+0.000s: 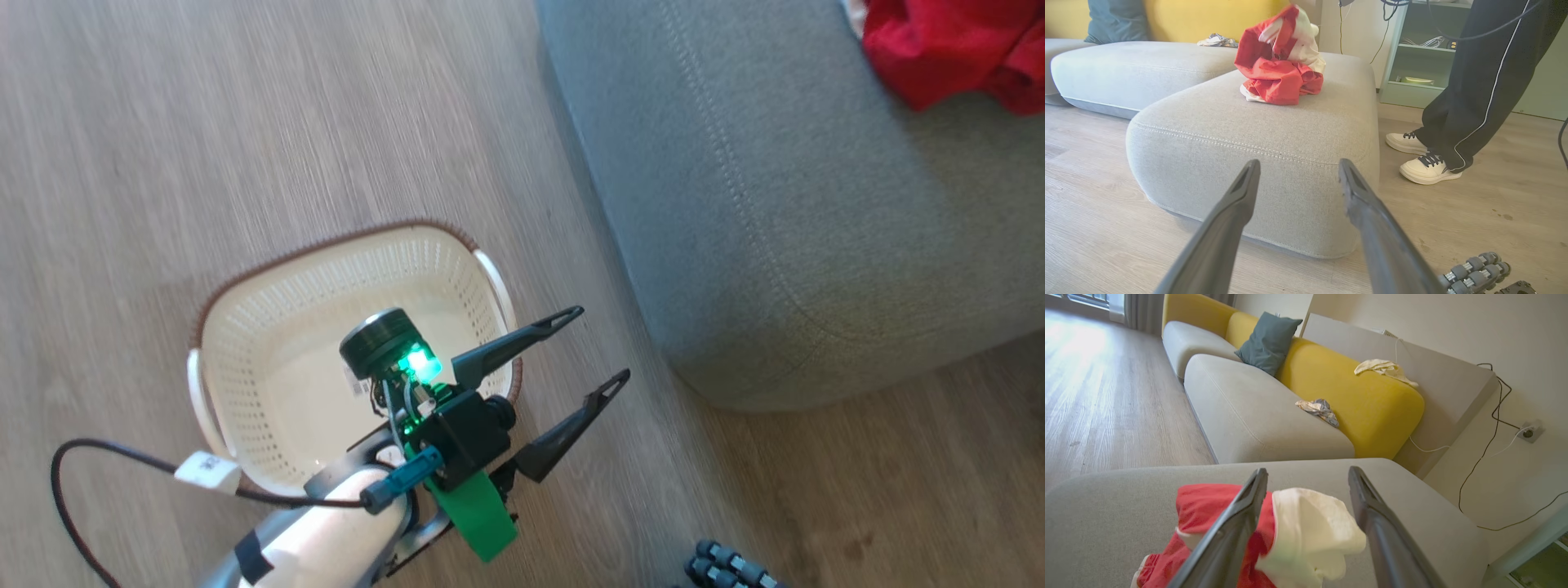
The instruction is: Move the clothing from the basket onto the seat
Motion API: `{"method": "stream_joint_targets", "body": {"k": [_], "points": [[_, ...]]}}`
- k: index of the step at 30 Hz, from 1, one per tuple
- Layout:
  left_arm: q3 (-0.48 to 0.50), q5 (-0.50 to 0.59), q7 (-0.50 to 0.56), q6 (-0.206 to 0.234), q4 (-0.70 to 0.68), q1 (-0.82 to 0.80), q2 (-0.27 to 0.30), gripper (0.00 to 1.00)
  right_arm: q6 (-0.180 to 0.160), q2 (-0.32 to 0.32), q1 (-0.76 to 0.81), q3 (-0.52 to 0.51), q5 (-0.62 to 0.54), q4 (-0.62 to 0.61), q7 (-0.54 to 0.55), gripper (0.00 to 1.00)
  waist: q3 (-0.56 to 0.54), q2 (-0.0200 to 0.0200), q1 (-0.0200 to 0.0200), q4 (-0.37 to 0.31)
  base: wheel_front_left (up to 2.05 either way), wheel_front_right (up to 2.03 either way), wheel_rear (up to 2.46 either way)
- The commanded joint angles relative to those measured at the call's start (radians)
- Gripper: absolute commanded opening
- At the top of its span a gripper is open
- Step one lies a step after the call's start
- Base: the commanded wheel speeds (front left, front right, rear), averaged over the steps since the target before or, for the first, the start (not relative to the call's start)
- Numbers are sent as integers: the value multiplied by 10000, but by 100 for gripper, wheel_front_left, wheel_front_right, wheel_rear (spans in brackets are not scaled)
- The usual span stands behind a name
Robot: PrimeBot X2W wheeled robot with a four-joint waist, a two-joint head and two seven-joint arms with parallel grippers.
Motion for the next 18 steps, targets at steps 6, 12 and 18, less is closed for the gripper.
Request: {"method": "stream_joint_targets", "body": {"k": [6, 12, 18], "points": [[1027, 29, -49, -14, -208, 243, -507, 100, -4, -85, 711, 2227, 1964, -1617, -105, 100, -1271, 0, 1, 312, 0, 0, 0], [1673, 101, -49, -14, -174, 601, -885, 100, -4, -459, 2029, 4436, 4204, -3340, -106, 100, -1932, 0, 1, 858, 0, 0, 0], [2241, 170, -49, -14, -116, 923, -1097, 100, -4, -644, 3515, 5581, 5769, -5111, -106, 100, -2349, 0, 1, 1432, 0, 0, 0]]}}
